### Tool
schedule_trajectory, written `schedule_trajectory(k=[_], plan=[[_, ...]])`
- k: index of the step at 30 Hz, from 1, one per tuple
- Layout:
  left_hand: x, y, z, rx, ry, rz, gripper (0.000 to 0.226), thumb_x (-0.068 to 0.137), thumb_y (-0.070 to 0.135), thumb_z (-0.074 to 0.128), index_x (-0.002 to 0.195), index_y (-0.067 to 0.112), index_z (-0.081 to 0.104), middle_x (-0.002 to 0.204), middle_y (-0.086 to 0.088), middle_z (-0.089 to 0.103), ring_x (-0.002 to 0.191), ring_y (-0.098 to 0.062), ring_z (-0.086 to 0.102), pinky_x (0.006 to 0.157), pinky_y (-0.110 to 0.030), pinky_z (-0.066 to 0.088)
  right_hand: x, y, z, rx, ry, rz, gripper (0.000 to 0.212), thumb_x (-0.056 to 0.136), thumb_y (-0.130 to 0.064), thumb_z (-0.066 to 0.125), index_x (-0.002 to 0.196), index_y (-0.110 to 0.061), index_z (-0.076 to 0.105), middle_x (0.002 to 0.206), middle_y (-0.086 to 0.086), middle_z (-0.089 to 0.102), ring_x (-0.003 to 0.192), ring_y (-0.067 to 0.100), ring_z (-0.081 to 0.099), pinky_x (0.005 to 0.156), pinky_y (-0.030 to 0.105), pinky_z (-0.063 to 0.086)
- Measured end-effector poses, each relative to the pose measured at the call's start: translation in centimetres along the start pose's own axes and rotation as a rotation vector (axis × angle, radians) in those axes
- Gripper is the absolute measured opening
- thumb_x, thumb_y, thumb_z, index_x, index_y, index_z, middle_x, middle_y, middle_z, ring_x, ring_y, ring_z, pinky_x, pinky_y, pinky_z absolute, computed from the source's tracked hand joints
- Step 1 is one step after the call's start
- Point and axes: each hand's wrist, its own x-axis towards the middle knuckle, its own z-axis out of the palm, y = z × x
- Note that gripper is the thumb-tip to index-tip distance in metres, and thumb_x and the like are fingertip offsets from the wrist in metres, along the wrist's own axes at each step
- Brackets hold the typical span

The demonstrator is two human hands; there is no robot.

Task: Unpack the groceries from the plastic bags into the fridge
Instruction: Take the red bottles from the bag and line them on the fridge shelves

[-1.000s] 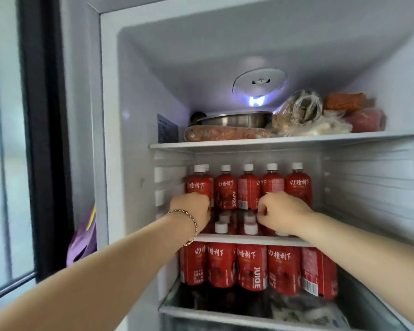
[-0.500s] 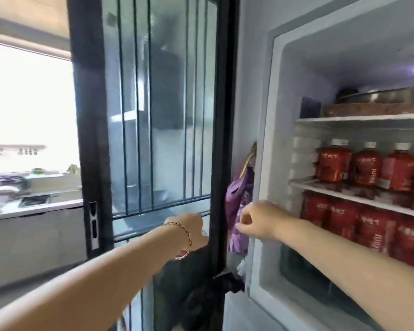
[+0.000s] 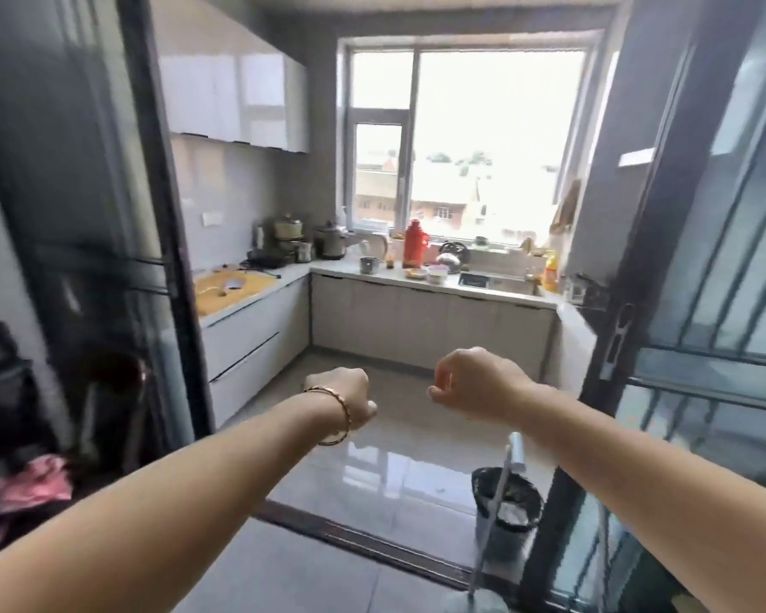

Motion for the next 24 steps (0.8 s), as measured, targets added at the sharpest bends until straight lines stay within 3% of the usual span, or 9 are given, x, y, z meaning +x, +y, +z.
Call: schedule_trajectory(k=[5, 10, 16, 21, 24], plan=[[-5.4, -17.9, 0.7, -0.001, -0.056, -0.286, 0.033, 0.093, 0.034, 0.044, 0.117, 0.015, 0.056, 0.124, -0.005, 0.059, 0.114, -0.027, 0.056, 0.088, -0.032, 0.043, 5.8, -17.1, 6.4, 0.015, -0.101, -0.219, 0.025, 0.088, -0.033, 0.05, 0.096, -0.018, 0.068, 0.101, 0.002, 0.068, 0.093, 0.022, 0.064, 0.078, 0.026, 0.05], [-14.0, -36.5, 0.9, 0.006, -0.06, -0.571, 0.033, 0.092, 0.029, 0.044, 0.116, 0.012, 0.057, 0.125, -0.008, 0.059, 0.114, -0.03, 0.056, 0.087, -0.033, 0.044, 9.3, -37.2, 11.8, -0.011, -0.227, -0.501, 0.032, 0.094, -0.029, 0.046, 0.109, -0.01, 0.066, 0.111, 0.007, 0.065, 0.102, 0.027, 0.062, 0.084, 0.033, 0.052], [-23.9, -52.0, 1.9, -0.043, -0.09, -0.891, 0.032, 0.093, 0.029, 0.042, 0.116, 0.014, 0.058, 0.122, -0.006, 0.06, 0.112, -0.028, 0.058, 0.083, -0.03, 0.042, 10.8, -56.7, 18.0, 0.015, -0.329, -0.761, 0.028, 0.086, -0.034, 0.048, 0.09, -0.014, 0.066, 0.085, 0.003, 0.059, 0.089, 0.027, 0.062, 0.067, 0.029, 0.045], [-29.6, -61.4, 2.8, -0.056, -0.104, -1.085, 0.028, 0.092, 0.029, 0.043, 0.112, 0.017, 0.059, 0.117, -0.005, 0.063, 0.107, -0.025, 0.06, 0.077, -0.029, 0.041, 11.3, -68.9, 21.6, 0.054, -0.392, -0.911, 0.027, 0.087, -0.039, 0.049, 0.069, -0.021, 0.059, 0.077, -0.002, 0.06, 0.08, 0.023, 0.061, 0.072, 0.033, 0.053], [-31.7, -67.9, 3.1, -0.035, -0.116, -1.174, 0.032, 0.096, 0.032, 0.041, 0.117, 0.015, 0.058, 0.119, -0.005, 0.062, 0.11, -0.025, 0.059, 0.084, -0.031, 0.044, 12.7, -76.2, 23.6, 0.067, -0.424, -1.011, 0.026, 0.089, -0.036, 0.05, 0.074, -0.018, 0.063, 0.078, -0.002, 0.06, 0.08, 0.021, 0.061, 0.068, 0.03, 0.05]])
